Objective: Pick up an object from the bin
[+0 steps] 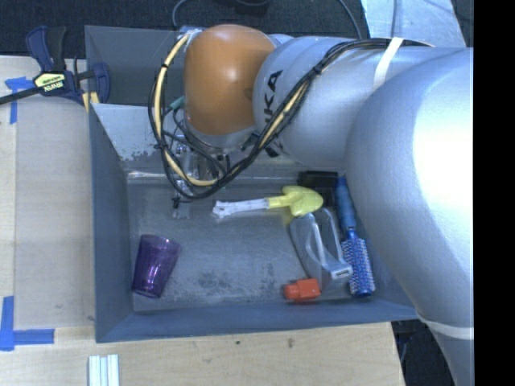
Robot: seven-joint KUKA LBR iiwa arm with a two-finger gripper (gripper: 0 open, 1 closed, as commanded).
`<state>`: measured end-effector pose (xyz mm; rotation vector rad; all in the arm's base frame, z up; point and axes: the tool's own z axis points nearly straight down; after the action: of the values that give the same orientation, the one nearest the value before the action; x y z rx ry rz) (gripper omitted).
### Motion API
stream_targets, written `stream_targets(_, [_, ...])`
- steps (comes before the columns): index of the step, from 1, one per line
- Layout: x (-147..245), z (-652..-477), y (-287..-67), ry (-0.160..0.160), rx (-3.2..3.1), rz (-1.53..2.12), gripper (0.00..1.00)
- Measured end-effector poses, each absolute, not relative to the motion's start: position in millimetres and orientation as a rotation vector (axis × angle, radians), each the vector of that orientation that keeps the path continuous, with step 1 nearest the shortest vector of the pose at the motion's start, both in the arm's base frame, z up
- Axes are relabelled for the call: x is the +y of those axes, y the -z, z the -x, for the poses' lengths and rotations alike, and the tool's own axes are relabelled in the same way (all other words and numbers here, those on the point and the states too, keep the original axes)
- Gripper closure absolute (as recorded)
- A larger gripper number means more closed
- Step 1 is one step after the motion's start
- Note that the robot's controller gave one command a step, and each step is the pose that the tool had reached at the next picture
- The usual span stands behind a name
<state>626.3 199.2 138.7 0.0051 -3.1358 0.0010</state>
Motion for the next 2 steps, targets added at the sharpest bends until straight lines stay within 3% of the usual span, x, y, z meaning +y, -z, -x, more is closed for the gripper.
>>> stream_targets(1, [198.4, -628.4, -144.2, 0.002, -3.144, -0.001, 0.00])
stream_targets(2, [217.7, -598.6, -106.0, 0.001, -3.124, -0.387, 0.00])
